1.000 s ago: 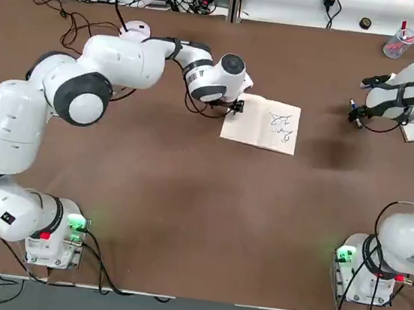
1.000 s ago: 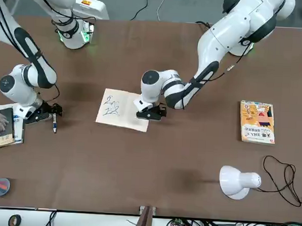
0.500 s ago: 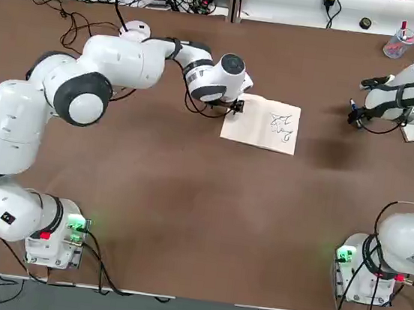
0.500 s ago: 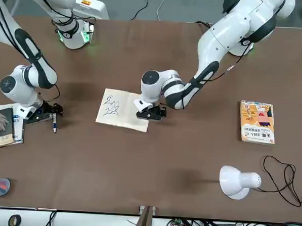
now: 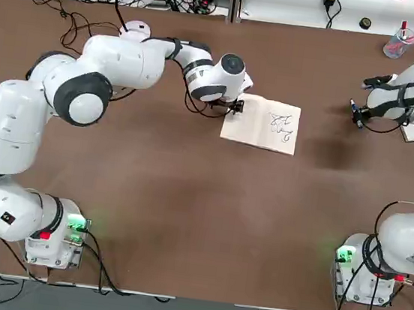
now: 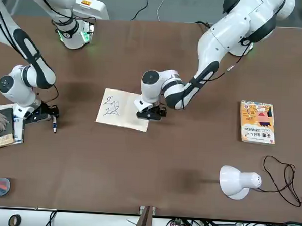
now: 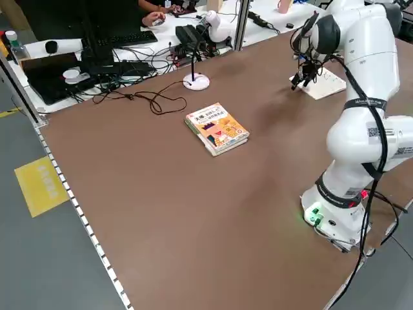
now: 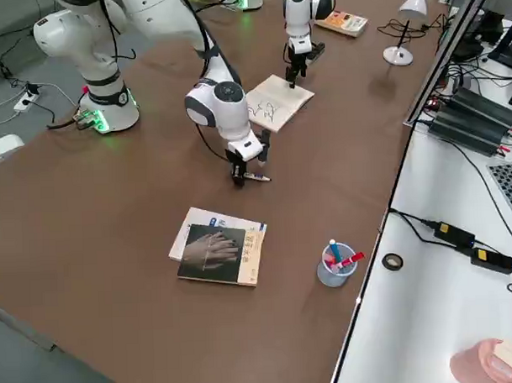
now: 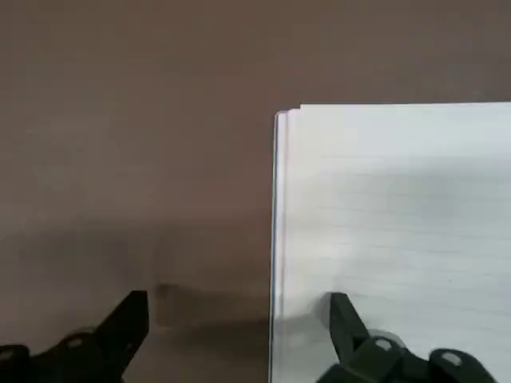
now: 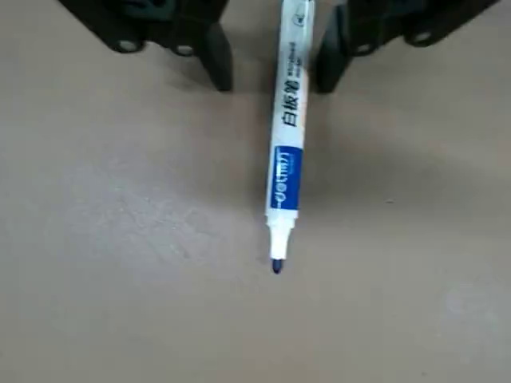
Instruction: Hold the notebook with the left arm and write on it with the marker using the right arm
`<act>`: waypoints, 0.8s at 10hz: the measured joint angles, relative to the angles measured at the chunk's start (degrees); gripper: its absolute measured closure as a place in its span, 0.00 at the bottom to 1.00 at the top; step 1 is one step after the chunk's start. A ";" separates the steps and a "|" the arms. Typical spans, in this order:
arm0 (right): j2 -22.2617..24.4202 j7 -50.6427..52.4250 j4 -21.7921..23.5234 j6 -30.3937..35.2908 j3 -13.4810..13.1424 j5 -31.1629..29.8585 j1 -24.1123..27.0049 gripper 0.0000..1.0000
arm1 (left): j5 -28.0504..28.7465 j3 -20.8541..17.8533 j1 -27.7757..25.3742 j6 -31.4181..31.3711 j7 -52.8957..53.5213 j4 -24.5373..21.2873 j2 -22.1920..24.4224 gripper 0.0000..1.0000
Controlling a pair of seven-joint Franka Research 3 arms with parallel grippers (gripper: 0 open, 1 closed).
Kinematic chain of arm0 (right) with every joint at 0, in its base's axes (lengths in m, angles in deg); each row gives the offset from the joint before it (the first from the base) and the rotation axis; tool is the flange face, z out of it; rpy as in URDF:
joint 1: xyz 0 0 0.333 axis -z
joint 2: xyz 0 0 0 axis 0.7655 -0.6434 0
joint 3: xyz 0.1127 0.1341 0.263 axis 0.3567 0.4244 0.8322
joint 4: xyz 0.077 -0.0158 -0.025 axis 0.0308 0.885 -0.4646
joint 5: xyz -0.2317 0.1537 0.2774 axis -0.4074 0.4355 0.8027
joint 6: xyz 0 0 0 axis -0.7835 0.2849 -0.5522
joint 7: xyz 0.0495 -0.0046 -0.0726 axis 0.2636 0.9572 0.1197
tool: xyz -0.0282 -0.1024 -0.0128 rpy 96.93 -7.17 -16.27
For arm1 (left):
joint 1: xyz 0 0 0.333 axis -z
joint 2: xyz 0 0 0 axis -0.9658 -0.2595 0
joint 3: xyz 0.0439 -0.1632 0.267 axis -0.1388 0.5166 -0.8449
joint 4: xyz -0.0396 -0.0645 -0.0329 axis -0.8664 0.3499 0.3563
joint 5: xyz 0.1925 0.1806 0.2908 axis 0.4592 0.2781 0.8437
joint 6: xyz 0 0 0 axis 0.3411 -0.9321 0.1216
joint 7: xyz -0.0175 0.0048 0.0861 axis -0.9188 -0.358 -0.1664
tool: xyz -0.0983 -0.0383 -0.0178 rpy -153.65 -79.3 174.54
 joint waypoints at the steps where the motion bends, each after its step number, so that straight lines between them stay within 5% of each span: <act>1: 0.13 -0.01 0.04 0.09 0.15 0.00 -0.01 0.67 | 0.00 0.00 0.00 0.00 0.00 0.00 0.00 0.00; 3: 0.41 -0.06 0.05 0.28 0.19 0.04 0.02 0.83 | 0.00 -0.05 0.00 0.00 0.01 0.01 0.00 0.00; 8: 0.35 -3.43 -0.02 0.24 0.16 0.12 0.01 0.82 | 0.00 -0.20 0.02 0.00 0.01 0.03 0.00 0.00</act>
